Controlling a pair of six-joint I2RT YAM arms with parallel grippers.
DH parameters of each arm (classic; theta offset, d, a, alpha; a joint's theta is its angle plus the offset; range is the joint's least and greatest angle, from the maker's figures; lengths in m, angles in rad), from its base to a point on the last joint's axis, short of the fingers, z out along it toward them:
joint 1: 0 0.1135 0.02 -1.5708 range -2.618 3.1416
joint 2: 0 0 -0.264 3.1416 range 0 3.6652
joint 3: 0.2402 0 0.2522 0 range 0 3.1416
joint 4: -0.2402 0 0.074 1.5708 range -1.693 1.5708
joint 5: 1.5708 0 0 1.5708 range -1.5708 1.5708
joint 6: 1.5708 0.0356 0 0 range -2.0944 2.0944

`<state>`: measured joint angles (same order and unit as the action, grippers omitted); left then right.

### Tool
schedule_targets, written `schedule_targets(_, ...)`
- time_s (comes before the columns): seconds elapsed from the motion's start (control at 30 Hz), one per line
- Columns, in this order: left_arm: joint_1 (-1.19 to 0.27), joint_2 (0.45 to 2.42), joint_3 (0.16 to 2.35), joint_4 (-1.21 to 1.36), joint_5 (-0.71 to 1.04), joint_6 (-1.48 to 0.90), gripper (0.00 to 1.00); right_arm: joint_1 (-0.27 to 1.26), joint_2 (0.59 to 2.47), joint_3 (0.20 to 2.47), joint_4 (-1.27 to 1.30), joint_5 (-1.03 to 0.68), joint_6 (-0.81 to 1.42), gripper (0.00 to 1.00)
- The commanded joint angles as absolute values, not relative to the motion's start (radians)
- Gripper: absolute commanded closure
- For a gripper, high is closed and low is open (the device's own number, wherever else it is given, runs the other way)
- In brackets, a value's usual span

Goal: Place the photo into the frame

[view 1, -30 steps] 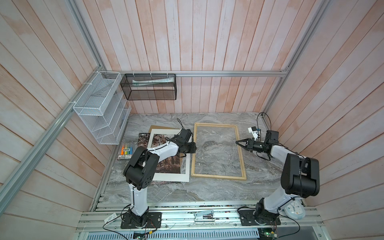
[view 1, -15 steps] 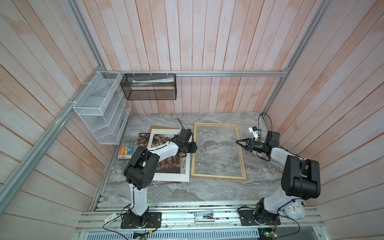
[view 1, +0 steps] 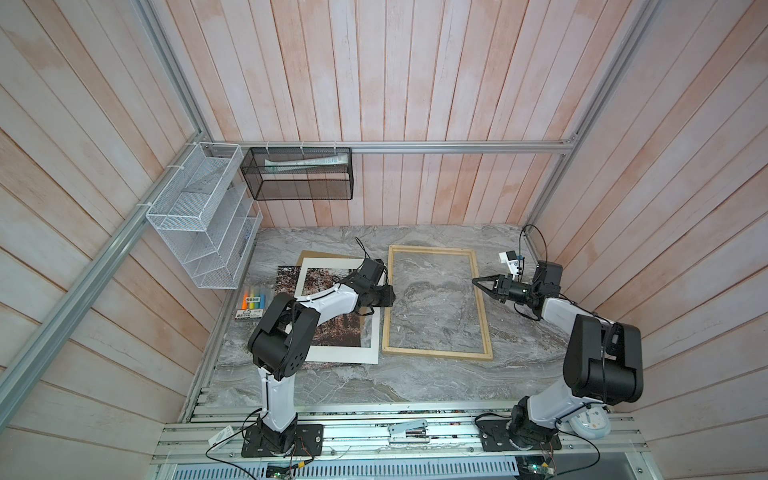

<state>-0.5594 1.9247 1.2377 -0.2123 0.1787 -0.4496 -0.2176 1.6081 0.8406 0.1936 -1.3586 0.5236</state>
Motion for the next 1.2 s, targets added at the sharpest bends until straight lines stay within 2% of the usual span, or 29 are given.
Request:
schedule_targets(0.0,-0.563,1.930,1.221,-0.197,0.185,-0.454,0.53,-0.216,1.584,0.832,0.263,-1.413,0.549,1.00)
schedule_targets(1.17,-0.566,1.917,1.194,-0.190,0.178,-0.457,0.53,-0.185,1.606,0.759,0.355,-1.399,0.586,1.00)
